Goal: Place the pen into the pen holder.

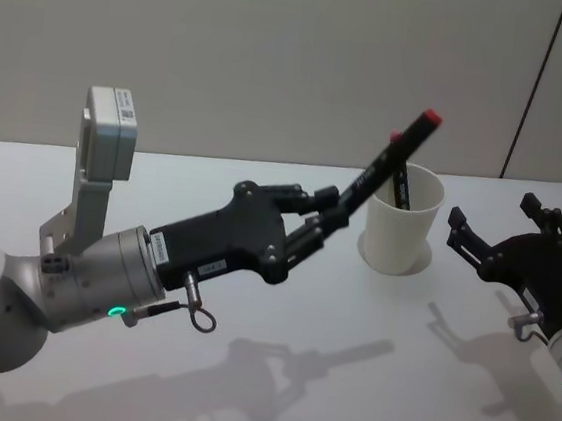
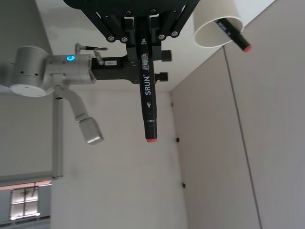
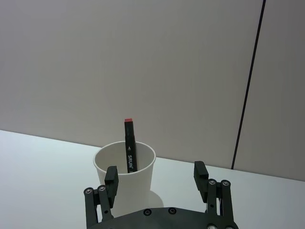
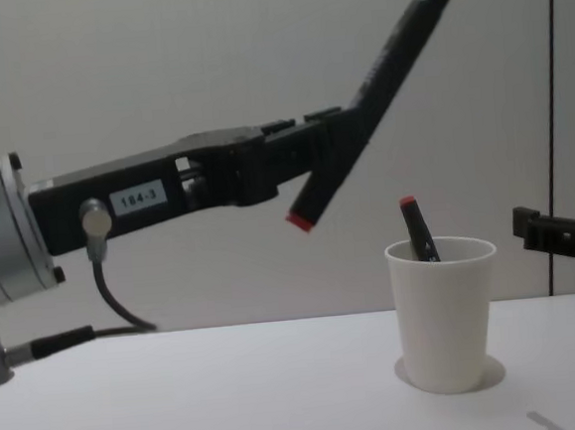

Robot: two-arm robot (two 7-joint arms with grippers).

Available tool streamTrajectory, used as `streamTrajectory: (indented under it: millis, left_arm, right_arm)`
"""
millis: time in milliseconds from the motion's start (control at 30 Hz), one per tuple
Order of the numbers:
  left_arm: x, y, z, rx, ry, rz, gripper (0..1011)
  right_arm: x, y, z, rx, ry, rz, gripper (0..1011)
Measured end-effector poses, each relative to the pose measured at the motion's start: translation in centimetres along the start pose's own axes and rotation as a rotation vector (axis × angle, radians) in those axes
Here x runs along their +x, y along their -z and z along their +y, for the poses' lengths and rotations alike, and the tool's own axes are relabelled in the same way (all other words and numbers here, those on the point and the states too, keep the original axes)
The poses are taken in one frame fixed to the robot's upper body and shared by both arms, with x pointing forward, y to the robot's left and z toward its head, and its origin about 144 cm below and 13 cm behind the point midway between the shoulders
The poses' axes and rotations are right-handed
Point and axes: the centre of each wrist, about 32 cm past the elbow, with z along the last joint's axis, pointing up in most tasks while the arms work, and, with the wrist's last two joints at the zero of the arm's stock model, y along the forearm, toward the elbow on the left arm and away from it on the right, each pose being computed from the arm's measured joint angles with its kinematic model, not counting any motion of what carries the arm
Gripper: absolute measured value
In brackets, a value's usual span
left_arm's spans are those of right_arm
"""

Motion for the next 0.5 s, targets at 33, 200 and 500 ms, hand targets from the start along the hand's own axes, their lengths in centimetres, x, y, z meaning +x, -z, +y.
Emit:
streamTrajectory:
  millis: [33,200,500]
  left_arm:
    - [-0.03,0.02,-0.02,0.001,0.007,0.001,174]
    - [-0.16,0.16,-0.09,0.014,0.047,0.011,173]
    - [-0.35,0.63,-0.19,0.073,0.101,0.024,173]
  right_arm:
    - [0.00,0.00,0.00,0.000,0.000,0.000,1002]
    - [0.00,0.00,0.00,0.000,0.000,0.000,1002]
    - [0.00,0.00,0.00,0.000,0.000,0.000,1002]
